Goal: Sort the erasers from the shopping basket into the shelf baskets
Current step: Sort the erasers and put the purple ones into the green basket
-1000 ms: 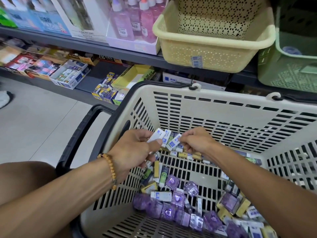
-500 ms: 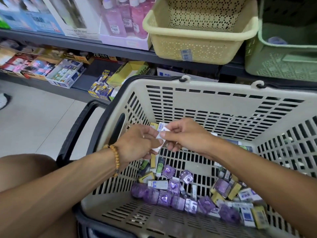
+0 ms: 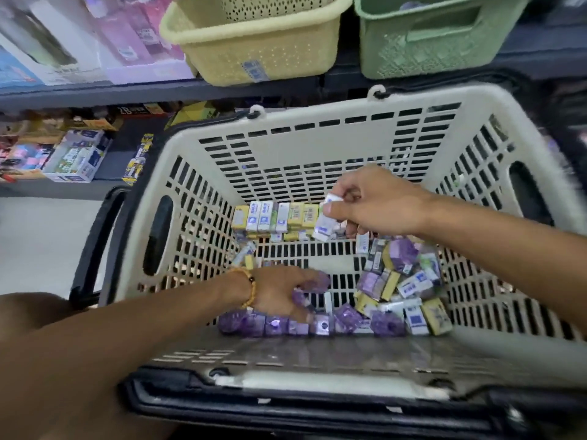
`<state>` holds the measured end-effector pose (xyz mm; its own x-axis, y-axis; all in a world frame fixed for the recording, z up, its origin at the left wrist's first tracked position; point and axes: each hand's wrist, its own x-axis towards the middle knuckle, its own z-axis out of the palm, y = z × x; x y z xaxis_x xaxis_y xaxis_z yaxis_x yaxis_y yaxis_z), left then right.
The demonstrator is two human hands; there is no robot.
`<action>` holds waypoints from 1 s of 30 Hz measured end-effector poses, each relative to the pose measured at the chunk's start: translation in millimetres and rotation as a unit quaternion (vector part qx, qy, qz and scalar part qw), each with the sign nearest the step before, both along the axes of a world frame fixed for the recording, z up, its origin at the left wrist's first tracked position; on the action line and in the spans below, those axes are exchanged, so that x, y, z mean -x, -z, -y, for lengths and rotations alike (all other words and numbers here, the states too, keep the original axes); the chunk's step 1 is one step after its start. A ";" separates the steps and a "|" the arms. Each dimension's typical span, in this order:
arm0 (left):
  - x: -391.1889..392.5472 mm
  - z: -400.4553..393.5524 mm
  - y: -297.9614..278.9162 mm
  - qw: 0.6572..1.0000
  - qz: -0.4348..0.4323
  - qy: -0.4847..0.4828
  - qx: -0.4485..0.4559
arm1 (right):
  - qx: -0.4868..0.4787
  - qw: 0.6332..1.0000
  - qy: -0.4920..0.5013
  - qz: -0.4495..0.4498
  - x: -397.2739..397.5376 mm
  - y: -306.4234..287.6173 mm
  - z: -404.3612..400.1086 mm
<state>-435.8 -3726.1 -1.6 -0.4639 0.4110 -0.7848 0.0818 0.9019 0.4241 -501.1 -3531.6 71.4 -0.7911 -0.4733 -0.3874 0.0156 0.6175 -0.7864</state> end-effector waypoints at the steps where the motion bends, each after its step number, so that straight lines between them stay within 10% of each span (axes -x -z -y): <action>1: -3.5 -4.1 4.4 0.999 -0.015 0.046 0.013 | 0.008 1.000 0.005 -0.007 2.2 -1.3 -1.5; 8: -9.4 10.9 6.1 0.980 -0.112 0.166 0.010 | 0.026 0.999 0.007 -0.032 5.1 -1.2 -3.4; 18: 6.1 34.0 -3.1 0.995 0.011 0.014 0.101 | 0.019 0.999 0.013 -0.030 4.3 0.8 -0.4; 24: 16.4 10.6 -4.6 0.955 0.139 -0.235 -0.112 | 0.005 0.999 0.012 -0.030 4.4 3.6 1.0; 30: 2.7 11.2 16.2 0.992 0.020 0.114 0.054 | 0.003 1.000 0.013 -0.024 5.6 6.4 0.5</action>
<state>-438.5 -3737.3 -17.9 -0.3371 0.4140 -0.8455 0.2738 0.9024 0.3327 -506.7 -3532.1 65.0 -0.8212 -0.4536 -0.3462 -0.0055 0.6130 -0.7901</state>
